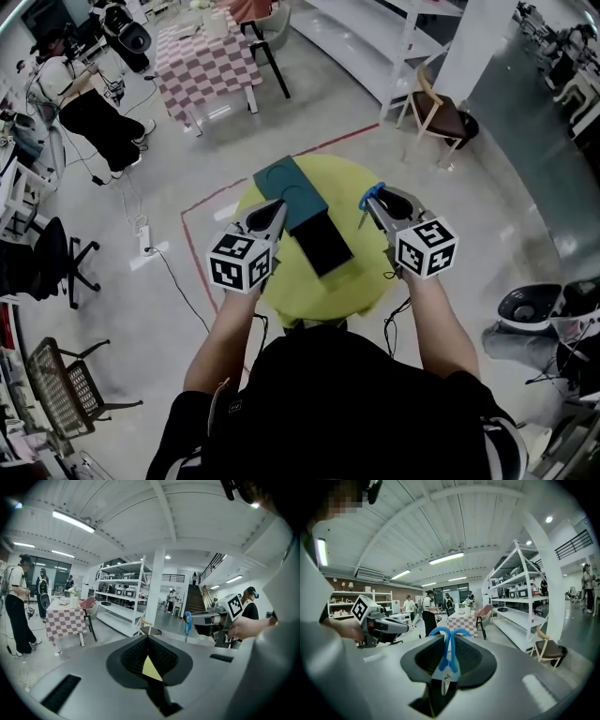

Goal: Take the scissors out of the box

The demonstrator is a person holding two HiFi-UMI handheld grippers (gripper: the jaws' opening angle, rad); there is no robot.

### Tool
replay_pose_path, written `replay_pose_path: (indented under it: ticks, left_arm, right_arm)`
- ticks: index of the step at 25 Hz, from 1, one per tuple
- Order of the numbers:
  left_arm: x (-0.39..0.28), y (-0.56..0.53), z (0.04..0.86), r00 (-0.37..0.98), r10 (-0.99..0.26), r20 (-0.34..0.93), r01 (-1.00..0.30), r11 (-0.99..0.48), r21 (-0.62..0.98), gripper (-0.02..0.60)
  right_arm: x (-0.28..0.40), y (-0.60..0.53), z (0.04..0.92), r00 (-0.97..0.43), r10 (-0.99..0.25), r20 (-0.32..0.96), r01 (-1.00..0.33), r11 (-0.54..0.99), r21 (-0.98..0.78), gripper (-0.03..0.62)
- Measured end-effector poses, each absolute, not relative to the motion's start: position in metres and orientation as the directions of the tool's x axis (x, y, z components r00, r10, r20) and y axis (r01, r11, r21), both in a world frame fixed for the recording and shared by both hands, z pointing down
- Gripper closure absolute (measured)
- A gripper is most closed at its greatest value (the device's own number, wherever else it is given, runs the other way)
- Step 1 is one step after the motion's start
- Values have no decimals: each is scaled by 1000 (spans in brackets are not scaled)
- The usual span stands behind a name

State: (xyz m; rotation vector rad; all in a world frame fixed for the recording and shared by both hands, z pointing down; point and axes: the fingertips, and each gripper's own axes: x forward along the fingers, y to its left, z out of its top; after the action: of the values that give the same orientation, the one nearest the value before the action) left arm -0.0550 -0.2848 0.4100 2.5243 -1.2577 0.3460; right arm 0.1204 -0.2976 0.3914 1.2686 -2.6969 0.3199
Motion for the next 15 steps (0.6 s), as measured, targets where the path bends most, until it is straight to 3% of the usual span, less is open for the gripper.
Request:
replay_pose_path:
  ticks: [15]
  left_arm:
    - [-60,-283,337,589,-774,232,-802,-596,49,575]
  right_arm:
    - [151,-264,289,-619,-785,-33,-783,620,-47,510]
